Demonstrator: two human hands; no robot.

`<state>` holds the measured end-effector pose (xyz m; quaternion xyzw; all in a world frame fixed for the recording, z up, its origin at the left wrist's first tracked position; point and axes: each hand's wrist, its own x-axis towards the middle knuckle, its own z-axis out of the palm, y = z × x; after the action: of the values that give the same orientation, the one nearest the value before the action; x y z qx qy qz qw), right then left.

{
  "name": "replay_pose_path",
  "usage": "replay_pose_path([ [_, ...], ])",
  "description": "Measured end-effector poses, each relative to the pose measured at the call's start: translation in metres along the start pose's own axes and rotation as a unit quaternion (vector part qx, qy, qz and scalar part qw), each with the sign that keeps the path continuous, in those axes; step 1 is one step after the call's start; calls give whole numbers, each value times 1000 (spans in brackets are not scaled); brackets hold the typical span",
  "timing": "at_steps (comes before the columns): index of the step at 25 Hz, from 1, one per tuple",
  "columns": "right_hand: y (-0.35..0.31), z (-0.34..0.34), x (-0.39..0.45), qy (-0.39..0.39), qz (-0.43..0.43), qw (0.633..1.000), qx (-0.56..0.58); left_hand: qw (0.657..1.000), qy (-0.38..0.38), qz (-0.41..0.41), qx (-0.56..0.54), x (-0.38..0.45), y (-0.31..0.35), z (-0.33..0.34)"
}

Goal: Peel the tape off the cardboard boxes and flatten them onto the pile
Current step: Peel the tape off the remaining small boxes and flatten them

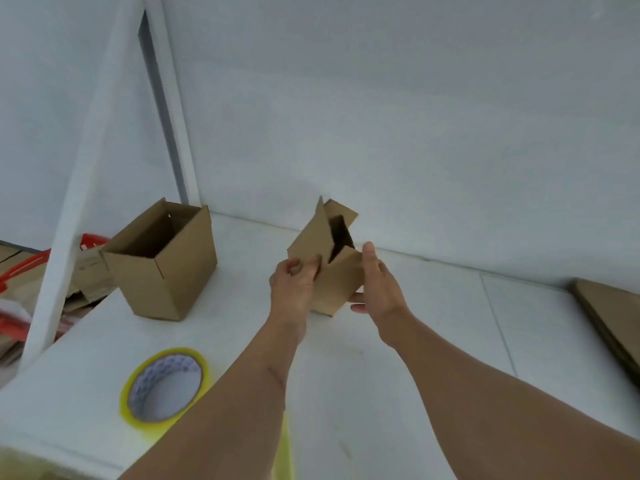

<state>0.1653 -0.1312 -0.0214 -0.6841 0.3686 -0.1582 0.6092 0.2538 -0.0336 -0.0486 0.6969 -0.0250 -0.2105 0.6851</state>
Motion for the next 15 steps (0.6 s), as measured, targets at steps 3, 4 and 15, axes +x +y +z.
replay_pose_path([
  [3, 31, -58, -55, 29, 43, 997, 56, 994, -101, -9, 47, -53, -14, 23],
  [4, 42, -75, -71, 38, 53, 995, 73, 990, -122, -4, 69, -69, -19, 31],
  [15, 94, -206, -136, 124, 155, 969, 144, 912, -129, 211, 326, -155, -50, 109],
])
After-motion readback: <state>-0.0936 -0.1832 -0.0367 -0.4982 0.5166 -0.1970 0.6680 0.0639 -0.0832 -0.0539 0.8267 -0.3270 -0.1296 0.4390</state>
